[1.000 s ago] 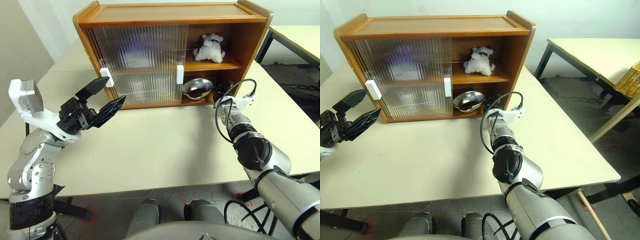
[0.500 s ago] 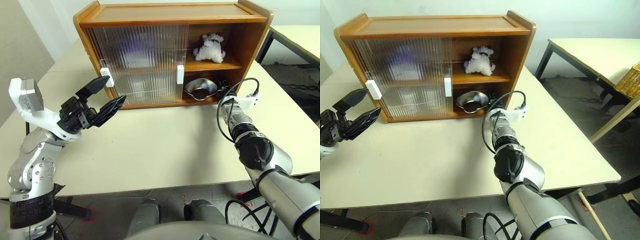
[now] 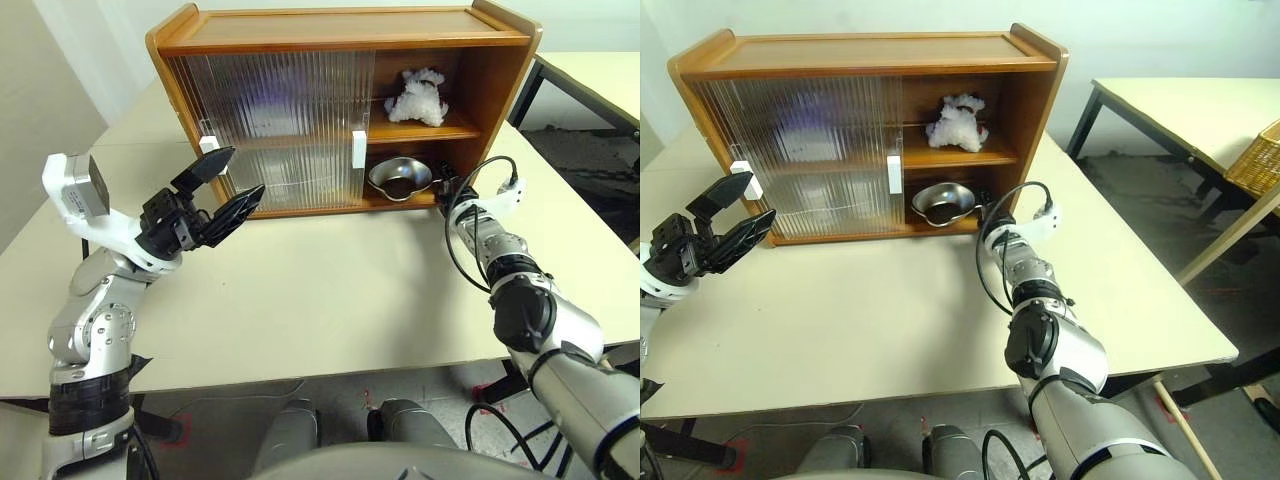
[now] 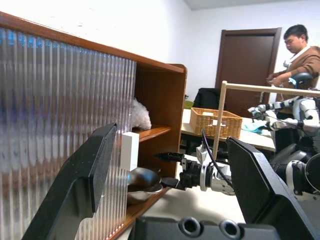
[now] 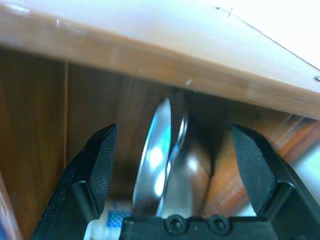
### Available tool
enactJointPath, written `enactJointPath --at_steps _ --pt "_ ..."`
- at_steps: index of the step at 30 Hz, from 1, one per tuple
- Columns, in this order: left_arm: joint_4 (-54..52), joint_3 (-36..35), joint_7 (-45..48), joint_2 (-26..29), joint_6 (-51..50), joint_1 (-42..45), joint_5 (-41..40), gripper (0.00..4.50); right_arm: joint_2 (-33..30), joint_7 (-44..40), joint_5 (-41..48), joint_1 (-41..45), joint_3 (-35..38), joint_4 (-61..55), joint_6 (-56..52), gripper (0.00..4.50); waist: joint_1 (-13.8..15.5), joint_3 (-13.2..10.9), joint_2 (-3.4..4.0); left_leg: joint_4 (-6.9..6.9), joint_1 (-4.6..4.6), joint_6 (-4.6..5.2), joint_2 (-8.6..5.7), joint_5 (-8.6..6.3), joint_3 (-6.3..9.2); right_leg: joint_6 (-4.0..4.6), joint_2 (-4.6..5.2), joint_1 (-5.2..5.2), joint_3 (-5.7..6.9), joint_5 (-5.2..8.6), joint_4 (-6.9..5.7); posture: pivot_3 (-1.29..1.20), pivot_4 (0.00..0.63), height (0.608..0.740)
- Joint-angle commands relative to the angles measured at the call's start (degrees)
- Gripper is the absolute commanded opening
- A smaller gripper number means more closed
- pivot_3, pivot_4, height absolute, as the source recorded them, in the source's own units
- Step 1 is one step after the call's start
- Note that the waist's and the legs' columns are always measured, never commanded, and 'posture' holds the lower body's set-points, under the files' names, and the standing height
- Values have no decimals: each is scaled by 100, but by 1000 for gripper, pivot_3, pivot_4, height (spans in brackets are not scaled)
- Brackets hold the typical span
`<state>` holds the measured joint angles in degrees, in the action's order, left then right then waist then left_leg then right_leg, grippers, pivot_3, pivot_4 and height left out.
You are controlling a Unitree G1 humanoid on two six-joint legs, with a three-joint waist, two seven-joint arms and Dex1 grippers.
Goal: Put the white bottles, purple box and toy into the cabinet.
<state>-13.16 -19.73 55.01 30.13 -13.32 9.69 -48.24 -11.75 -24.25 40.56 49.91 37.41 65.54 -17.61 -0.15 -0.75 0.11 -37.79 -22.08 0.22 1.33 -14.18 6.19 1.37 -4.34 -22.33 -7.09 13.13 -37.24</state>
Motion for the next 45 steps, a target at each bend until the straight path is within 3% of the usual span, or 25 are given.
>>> enactJointPath --at_steps 1,7,11,13,15,23,36,45 --pt "155 95 104 -33 77 89 99 4500 48 -518 -400 -409 -708 -749 -663 4487 -30 0 0 -2 0 0 0 0 -1 0 0 0 0 -1 0 30 0 740" --pt "252 111 161 -37 111 149 126 4500 -13 -1235 -621 -1362 -1731 -2761 -1326 4487 -117 0 1 -1 4 3 -2 2 -5 -6 -3 2 0 1 -1 -2 0 740" --pt "282 97 184 -36 115 157 134 4500 -195 -1769 -1083 -1951 -2529 -3829 -1011 4309 -138 0 0 -2 8 3 -4 2 -8 -20 -5 7 0 7 0 -3 0 740" --pt "291 86 192 -35 117 154 139 4500 -290 -2000 -1358 -2180 -2896 -4182 -705 3876 -144 0 0 -2 16 3 -4 2 -8 -29 -5 15 -1 14 0 -4 0 740" --pt "315 80 201 -30 121 169 147 4500 -367 -2142 -1679 -2313 -3211 -4322 -287 3161 -146 0 0 -2 20 3 -4 2 -8 -64 -5 18 -1 38 0 -3 0 740" --pt "313 44 192 -14 122 191 155 4500 -319 -2073 -2518 -2131 -3727 -3736 1005 95 -150 0 1 -6 25 6 -3 9 -3 -65 -4 24 -3 28 0 5 0 740" --pt "61 -111 42 42 115 4 126 4500 17 -1695 -3110 -637 -3598 -879 2289 37 -97 -1 1 4 20 6 0 8 0 -14 -4 14 -2 4 0 58 0 740" --pt "-268 -289 -140 74 78 -277 56 4500 132 -1102 -3270 201 -3376 387 2638 37 34 -1 2 15 15 -4 0 3 0 12 -1 6 -1 12 0 103 0 740"
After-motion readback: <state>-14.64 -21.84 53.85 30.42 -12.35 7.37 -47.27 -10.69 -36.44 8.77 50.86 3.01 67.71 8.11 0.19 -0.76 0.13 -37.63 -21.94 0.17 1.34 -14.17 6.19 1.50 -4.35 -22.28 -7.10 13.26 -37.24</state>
